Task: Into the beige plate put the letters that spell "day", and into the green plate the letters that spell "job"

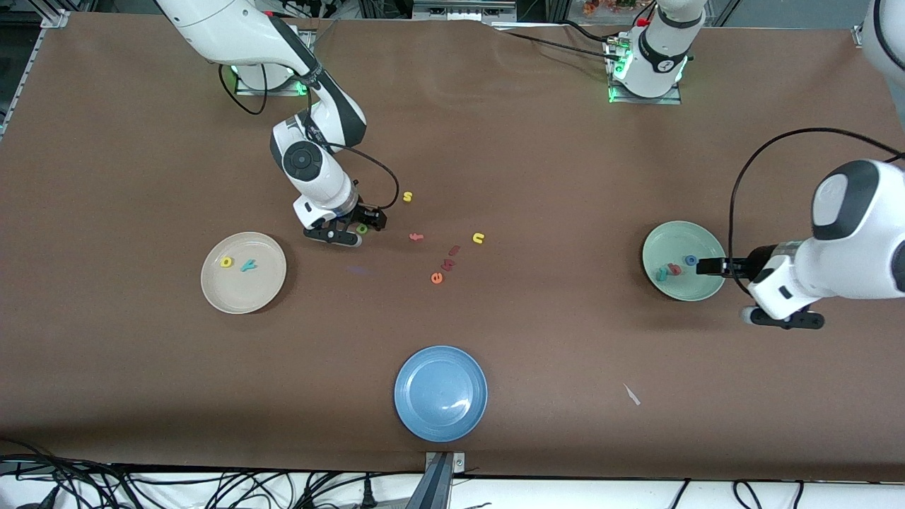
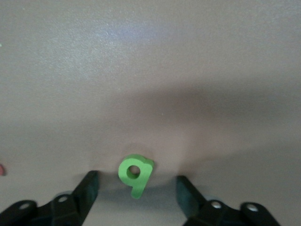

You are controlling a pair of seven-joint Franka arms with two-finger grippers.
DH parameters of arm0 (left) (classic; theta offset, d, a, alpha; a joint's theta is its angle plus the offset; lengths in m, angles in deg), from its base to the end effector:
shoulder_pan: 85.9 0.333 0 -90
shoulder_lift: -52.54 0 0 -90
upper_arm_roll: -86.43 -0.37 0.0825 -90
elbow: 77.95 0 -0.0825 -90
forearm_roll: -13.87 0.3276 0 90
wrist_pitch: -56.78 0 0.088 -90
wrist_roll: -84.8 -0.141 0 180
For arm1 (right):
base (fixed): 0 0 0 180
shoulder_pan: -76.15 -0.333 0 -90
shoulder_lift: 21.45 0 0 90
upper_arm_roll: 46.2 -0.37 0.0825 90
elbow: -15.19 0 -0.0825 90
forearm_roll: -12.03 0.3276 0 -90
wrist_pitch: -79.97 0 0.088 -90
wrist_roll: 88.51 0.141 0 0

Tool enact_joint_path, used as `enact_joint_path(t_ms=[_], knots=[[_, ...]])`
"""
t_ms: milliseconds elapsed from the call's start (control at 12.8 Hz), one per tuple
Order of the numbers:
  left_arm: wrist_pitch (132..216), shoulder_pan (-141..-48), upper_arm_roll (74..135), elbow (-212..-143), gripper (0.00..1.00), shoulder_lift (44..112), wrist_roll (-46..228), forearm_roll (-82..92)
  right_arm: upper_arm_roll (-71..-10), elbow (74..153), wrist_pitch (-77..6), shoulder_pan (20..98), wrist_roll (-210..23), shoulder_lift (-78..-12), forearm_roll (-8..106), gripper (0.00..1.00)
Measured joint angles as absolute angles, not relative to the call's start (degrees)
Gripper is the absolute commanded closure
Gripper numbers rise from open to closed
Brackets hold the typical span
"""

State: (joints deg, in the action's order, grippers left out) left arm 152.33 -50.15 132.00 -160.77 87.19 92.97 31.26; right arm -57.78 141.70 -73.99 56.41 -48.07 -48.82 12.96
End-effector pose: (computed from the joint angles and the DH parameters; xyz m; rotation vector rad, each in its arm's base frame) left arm 0.6324 0.0375 0.4258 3.0273 -0.0624 -0.3337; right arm 0.4721 0.2838 0.2300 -3.0394 0.2993 0.0765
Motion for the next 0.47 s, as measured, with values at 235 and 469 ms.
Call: enact_joint_path(t_ms=[235,469], knots=[[151.1,-50.2,133.1,-156.1,0.00,84.5,93.0,31.2,-57.8,141.7,-74.1,56.4,-48.1,-48.7,12.8,0.53],[149.6,-50.7,133.5,-152.3,0.00,82.8,93.0,31.2,-58.0,141.5,-74.3,56.4,-48.1,-48.5,12.6,0.74]])
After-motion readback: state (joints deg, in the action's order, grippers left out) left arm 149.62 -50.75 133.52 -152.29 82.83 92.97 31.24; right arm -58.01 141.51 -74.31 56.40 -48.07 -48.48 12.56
